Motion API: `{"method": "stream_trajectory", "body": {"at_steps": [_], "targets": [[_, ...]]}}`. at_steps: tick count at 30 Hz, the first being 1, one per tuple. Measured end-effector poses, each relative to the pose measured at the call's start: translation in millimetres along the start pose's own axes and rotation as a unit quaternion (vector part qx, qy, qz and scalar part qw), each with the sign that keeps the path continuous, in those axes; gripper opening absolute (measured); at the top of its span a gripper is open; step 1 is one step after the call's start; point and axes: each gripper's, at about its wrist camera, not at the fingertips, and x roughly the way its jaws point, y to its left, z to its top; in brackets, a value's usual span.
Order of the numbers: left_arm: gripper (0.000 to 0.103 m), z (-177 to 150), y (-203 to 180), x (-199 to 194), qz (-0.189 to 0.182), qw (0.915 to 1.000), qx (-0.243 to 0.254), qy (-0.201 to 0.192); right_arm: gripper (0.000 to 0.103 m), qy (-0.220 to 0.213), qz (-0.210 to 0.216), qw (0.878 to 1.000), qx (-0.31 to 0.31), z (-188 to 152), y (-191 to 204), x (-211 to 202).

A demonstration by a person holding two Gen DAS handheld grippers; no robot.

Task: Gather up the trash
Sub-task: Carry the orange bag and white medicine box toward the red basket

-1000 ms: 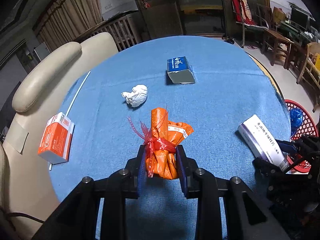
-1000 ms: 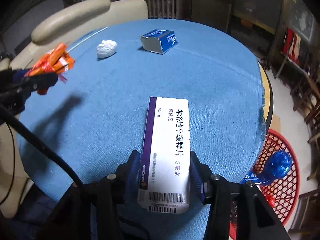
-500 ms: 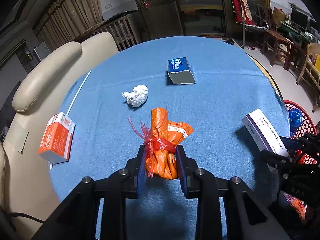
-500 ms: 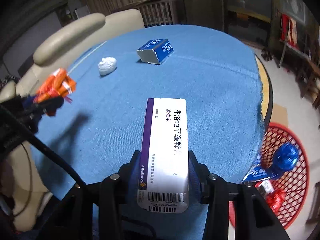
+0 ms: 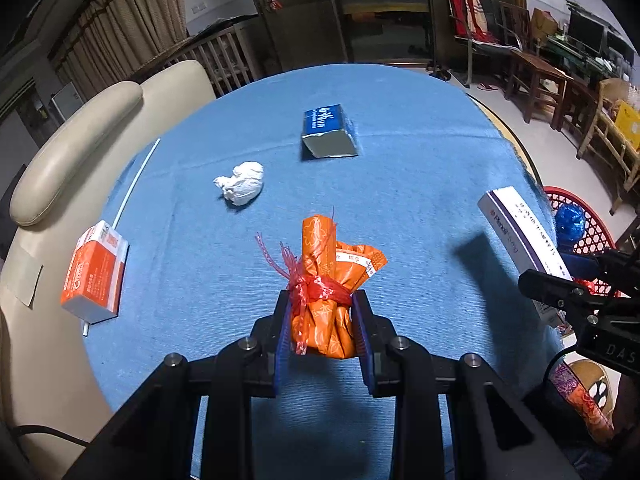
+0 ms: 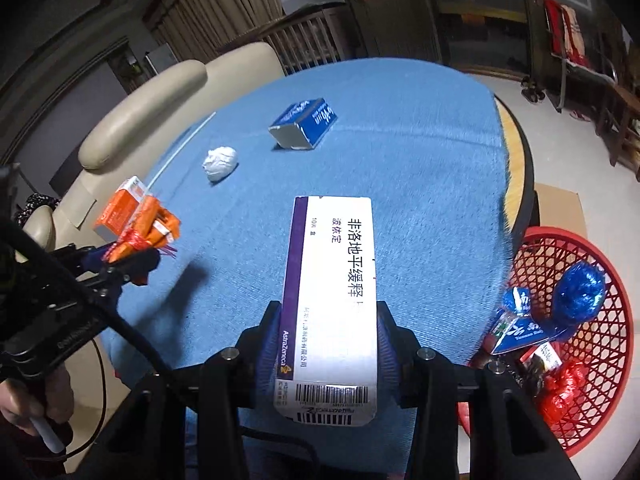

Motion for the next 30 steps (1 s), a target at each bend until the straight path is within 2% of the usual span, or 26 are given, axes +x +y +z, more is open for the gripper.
{"method": "stream_trajectory", "body": {"at_steps": [16, 30], "targets": [[0.03, 9, -30, -3, -0.03, 0.9993, 0.018, 0.014, 0.048, -0.054, -0.008, 0.999, -0.002, -14, -23, -39], [0.03, 24, -66, -17, -0.035, 0.9975, 0.061, -0.002, 0.048, -0.079, -0.015, 0.996, 0.032, -26, -58, -65]]}}
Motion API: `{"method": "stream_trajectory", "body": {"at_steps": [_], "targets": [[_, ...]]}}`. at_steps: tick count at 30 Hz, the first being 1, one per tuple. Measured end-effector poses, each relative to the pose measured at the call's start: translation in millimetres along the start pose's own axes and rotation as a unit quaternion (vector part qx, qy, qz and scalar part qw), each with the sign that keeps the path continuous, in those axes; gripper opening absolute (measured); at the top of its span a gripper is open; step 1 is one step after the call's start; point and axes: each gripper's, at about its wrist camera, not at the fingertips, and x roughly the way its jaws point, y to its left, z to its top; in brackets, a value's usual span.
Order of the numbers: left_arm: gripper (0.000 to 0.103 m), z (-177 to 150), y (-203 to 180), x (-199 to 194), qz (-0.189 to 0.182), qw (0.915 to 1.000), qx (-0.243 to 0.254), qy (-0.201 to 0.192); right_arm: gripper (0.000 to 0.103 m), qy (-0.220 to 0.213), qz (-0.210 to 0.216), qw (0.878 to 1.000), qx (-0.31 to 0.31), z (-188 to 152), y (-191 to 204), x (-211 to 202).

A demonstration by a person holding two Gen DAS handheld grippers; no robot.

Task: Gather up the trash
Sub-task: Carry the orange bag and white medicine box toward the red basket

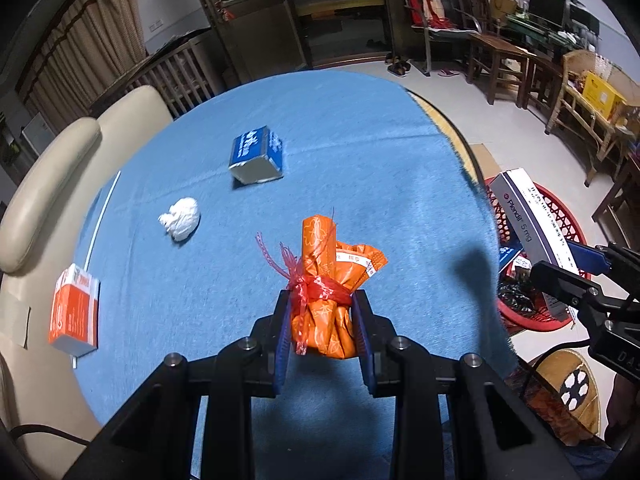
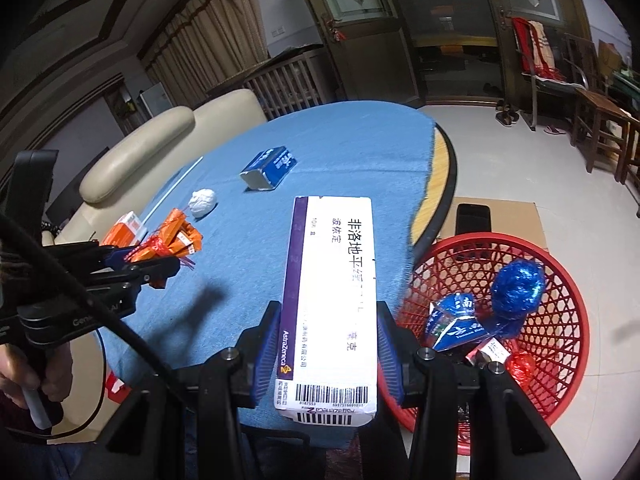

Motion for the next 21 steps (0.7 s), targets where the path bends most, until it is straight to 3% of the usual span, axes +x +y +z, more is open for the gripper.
{"method": "stream_trajectory", "body": {"at_steps": [21], "targets": [[0.03, 35, -51, -19, 0.005, 0.9973, 0.065, -0.034, 0.048, -0.043, -0.007, 0.997, 0.06, 5, -46, -30]]}}
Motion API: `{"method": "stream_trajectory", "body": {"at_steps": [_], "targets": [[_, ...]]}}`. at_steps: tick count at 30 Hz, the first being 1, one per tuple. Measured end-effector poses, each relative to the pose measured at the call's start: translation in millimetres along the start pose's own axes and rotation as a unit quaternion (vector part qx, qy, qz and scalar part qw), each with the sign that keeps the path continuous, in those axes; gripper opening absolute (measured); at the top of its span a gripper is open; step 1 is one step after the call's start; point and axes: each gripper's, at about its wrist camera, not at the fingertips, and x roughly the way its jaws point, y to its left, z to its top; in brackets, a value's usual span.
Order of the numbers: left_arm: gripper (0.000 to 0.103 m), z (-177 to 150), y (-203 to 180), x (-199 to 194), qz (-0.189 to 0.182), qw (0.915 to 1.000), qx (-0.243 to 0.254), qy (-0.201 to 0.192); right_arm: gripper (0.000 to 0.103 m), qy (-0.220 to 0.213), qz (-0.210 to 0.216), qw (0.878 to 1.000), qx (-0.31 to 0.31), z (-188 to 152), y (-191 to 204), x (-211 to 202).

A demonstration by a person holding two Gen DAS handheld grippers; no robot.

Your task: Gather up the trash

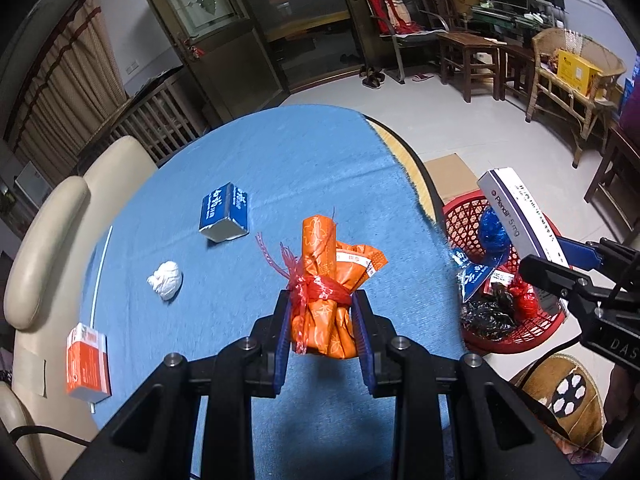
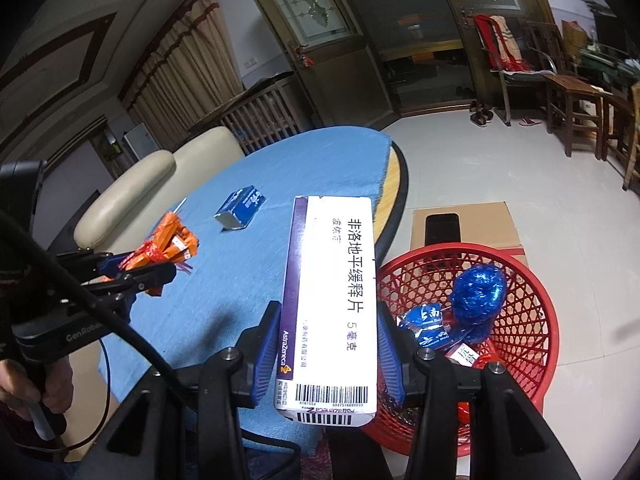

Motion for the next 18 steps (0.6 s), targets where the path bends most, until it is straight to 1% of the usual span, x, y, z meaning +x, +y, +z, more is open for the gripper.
{"method": "stream_trajectory", "body": {"at_steps": [18], "targets": [[0.03, 23, -42, 0, -0.008, 0.9987, 0.048, -0.011, 0.048, -0.022, -0.012, 0.999, 0.029, 5, -29, -18]]}}
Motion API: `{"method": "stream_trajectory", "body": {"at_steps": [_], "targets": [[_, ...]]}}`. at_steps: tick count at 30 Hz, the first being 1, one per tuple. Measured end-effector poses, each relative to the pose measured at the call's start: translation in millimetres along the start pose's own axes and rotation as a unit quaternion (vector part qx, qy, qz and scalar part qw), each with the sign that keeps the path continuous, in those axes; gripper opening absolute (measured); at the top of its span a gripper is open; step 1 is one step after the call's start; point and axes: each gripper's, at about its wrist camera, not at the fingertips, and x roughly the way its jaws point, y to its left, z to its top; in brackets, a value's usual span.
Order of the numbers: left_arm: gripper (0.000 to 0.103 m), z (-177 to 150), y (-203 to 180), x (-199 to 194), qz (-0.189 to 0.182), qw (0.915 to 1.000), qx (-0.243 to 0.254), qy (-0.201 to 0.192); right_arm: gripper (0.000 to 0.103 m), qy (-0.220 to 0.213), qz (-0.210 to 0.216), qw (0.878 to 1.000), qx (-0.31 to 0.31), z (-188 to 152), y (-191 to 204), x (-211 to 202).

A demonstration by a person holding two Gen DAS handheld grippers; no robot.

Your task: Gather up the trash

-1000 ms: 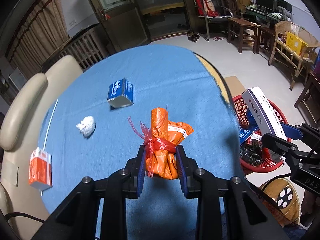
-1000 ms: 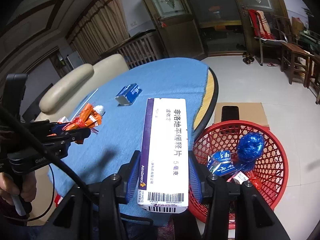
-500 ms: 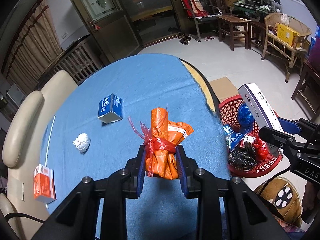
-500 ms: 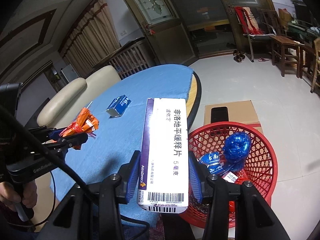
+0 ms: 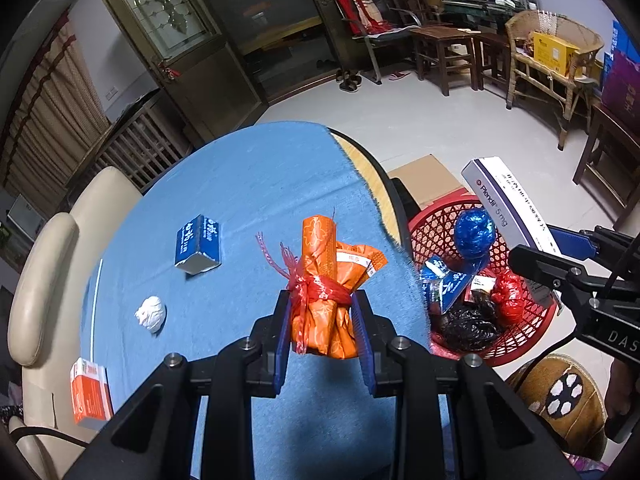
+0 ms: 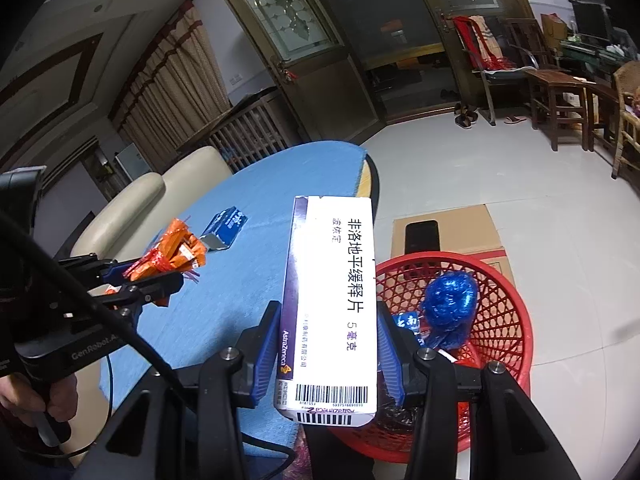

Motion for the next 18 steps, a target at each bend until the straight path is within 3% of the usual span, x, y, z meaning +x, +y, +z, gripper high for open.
{"method": "stream_trajectory", "body": {"at_steps": [18], "targets": [[0.031, 1, -23, 12, -0.017, 0.9996, 0.023, 0.005, 0.048, -0.003, -0.002, 0.999, 0.047, 6, -30, -6]]}}
